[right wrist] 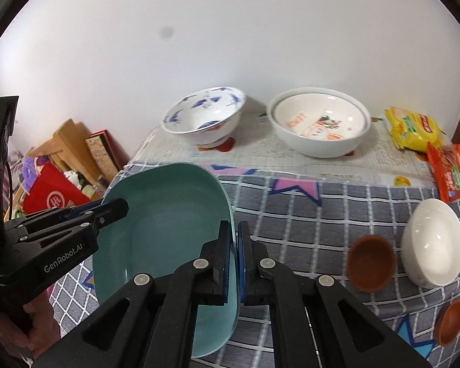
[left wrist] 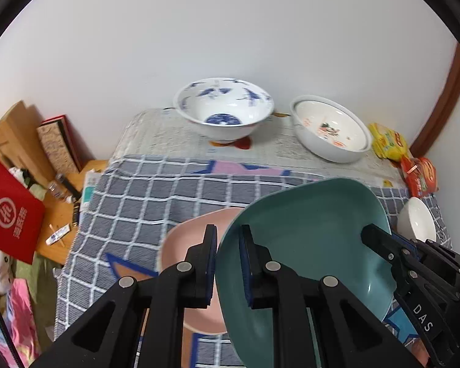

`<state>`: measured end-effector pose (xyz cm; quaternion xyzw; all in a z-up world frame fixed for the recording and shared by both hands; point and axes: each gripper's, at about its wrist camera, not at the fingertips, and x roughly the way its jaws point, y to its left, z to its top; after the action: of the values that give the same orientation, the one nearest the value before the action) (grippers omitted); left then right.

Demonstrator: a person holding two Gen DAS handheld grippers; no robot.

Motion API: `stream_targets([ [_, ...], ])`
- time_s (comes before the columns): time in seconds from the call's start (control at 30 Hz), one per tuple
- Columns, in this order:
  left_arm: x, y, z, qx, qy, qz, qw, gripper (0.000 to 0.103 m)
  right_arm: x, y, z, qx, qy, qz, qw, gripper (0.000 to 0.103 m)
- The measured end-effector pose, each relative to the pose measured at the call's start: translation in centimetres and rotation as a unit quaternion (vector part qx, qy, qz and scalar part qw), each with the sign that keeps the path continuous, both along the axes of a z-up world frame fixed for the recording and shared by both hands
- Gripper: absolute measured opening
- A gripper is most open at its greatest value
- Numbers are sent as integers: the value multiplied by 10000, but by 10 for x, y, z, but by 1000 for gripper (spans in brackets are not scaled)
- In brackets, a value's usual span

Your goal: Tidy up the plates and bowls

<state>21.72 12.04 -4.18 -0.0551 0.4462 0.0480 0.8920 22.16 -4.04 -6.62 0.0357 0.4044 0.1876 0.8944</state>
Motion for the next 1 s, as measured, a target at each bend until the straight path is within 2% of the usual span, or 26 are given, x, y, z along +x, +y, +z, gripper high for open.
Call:
stream_targets([
  [0.2, -5, 36, -10, -41, 51, 287, 9996, 14, 7, 38, -5, -6, 72, 280, 9996, 5],
  [0.4, 0, 62, -33, -192, 223, 472, 9985, 14, 17, 66, -20, -129, 182, 457, 9987, 5],
  [0.73, 20, 64, -68, -279, 500, 424, 9975, 14, 39, 76, -50, -347, 437, 479, 9973, 5],
  [1.0, 32, 61, -82, -229, 641, 372, 9970, 14, 51, 76, -69, -443, 571, 489, 9962, 5],
])
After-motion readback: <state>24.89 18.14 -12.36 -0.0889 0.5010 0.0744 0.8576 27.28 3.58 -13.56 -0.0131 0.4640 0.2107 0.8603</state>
